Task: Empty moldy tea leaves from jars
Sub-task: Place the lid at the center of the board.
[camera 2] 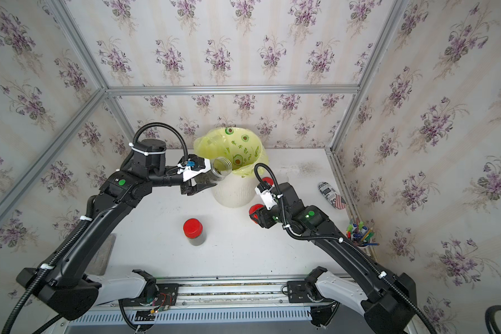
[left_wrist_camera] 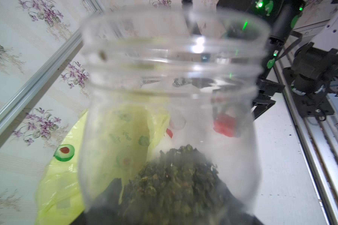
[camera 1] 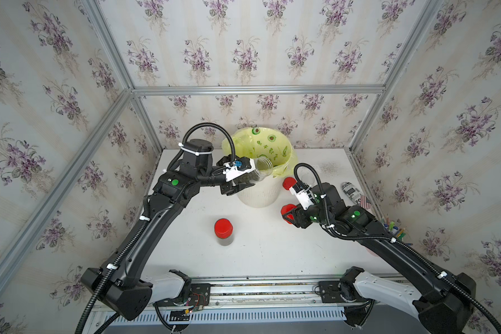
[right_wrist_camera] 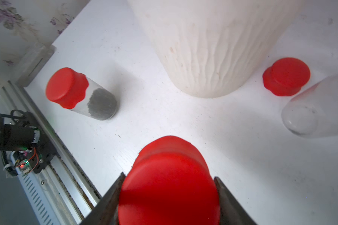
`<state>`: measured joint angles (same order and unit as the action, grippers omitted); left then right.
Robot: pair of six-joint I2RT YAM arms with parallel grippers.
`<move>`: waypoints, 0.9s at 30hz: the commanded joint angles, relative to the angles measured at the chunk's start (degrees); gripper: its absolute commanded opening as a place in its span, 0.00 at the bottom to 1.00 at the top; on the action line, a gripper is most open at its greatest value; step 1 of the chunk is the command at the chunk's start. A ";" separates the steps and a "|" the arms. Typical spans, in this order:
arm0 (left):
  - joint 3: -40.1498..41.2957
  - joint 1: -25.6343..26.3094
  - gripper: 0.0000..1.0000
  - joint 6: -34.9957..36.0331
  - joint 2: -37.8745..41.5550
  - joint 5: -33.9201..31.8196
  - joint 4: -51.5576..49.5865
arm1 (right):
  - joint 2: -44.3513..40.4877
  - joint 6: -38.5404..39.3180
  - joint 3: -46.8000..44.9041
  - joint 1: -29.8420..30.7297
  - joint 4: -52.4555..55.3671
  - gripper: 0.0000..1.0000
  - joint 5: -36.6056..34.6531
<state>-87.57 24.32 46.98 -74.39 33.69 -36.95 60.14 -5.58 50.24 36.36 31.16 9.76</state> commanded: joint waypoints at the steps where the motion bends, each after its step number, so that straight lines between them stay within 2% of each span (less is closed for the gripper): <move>1: -1.98 -0.15 0.68 3.20 -0.92 -6.12 0.79 | 0.17 -5.97 -2.35 0.04 -3.48 0.36 -7.02; 11: -8.84 -0.15 0.68 8.14 -5.36 -15.13 0.83 | 4.49 -16.21 -10.96 -0.11 -13.11 0.37 -13.94; 19: -14.63 0.12 0.71 14.43 -11.53 -25.50 0.83 | 11.52 -19.44 -12.87 -2.45 -18.70 0.41 -12.16; 27: -19.15 2.02 0.69 24.72 -16.28 -35.83 0.83 | 17.17 -20.00 -12.88 -4.75 -21.37 0.42 -10.43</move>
<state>-105.51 25.80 65.71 -89.67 3.92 -37.32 76.27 -24.08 37.17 32.08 12.10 -1.61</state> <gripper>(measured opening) 0.707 0.588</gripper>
